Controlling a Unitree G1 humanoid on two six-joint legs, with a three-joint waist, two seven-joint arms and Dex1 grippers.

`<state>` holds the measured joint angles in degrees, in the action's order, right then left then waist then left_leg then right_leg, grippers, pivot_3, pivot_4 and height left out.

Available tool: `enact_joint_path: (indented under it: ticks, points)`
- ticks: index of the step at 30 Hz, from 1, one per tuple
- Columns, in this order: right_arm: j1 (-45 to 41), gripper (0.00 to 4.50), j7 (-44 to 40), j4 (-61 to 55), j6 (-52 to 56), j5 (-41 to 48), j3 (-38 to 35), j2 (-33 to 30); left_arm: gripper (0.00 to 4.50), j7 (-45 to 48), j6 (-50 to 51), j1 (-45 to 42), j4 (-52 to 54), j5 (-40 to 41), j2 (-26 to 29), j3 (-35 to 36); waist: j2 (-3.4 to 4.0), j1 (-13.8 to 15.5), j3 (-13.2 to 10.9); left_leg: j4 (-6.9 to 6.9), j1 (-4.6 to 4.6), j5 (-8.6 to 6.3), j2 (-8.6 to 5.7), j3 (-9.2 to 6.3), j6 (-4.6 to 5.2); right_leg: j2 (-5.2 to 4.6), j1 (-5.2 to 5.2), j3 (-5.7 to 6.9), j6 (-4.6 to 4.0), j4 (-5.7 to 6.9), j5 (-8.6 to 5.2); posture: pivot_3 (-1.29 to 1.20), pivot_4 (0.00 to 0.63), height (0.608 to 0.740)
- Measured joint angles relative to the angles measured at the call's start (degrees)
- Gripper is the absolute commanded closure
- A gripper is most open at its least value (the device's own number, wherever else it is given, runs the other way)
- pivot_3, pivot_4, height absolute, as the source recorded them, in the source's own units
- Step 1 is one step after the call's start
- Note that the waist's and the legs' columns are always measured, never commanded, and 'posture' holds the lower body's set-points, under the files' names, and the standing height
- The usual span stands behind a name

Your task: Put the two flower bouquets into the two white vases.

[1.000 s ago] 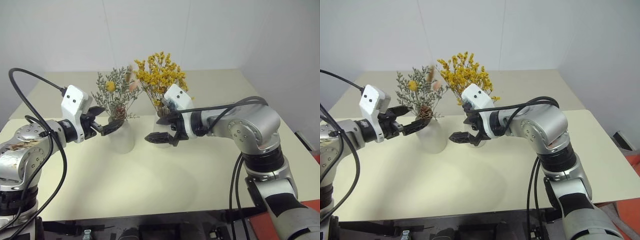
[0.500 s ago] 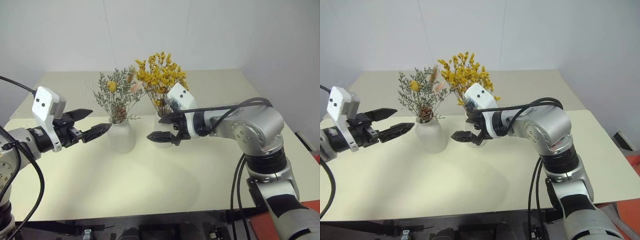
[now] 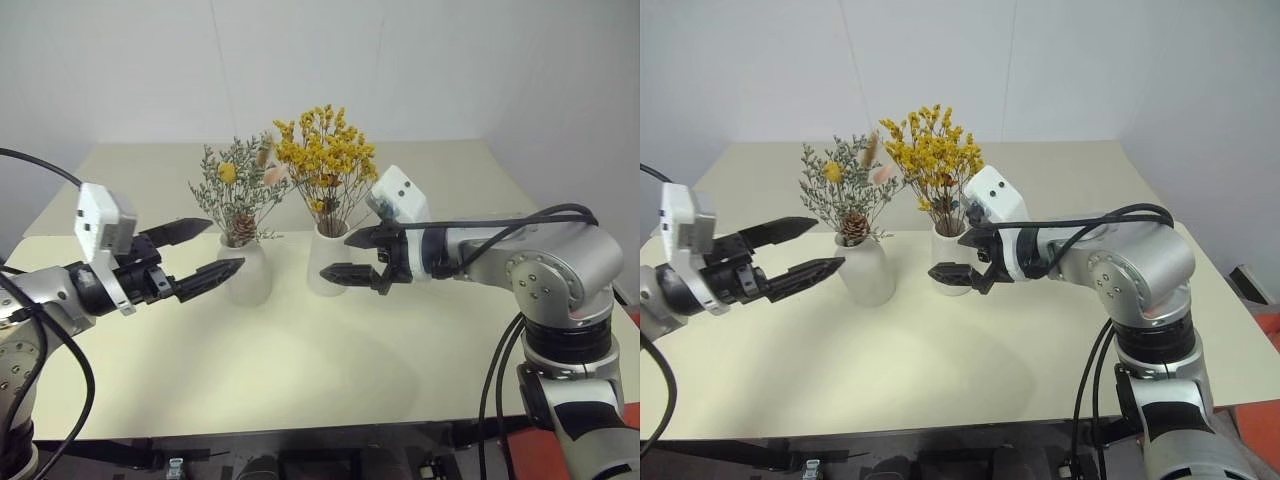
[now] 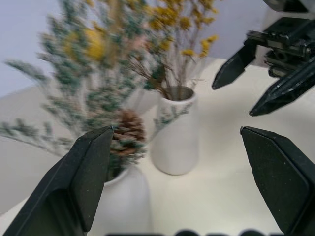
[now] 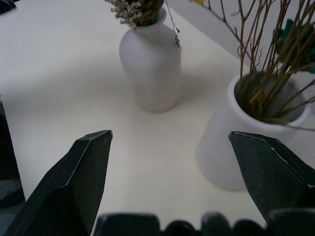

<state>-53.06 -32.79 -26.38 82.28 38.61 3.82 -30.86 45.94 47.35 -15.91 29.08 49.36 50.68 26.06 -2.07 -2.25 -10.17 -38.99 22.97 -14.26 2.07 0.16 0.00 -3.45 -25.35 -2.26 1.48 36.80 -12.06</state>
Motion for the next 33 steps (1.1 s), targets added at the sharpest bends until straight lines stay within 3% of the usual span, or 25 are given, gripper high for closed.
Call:
enact_joint_path:
  ticks: [6, 16, 33]
  points:
    - [6.0, 0.00, 0.4, -2.7, -1.6, 0.0, -4.1, -3.1, 0.01, 3.0, -2.8, -2.9, -4.3, -2.2, 1.9, -3.7, 0.00, 0.0, 0.0, 0.04, 0.00, 0.00, 0.00, 0.01, 0.00, 0.00, 0.03, 0.00, 0.01, -0.09, -0.01, 0.00, 0.150, 0.740]
    - [19.3, 0.00, -7.6, -3.3, -15.8, 0.0, -12.7, -13.2, 0.01, 12.6, -11.1, 1.4, -11.0, -5.9, 4.6, -1.5, -0.01, -0.2, 0.0, 0.08, -0.15, 0.00, 0.06, 0.09, 0.01, 0.05, 0.11, -0.06, 0.10, -0.10, -0.08, 0.00, 0.150, 0.740]
    - [26.5, 0.00, -8.2, -2.0, -25.7, -0.2, -14.6, -13.7, 0.01, 18.4, -14.9, 8.6, -16.6, -7.4, 6.2, 5.4, -0.02, 0.0, 0.0, 0.07, -0.13, -0.01, 0.09, 0.15, 0.00, 0.02, 0.12, -0.06, 0.20, -0.14, -0.13, 0.00, 0.150, 0.740]
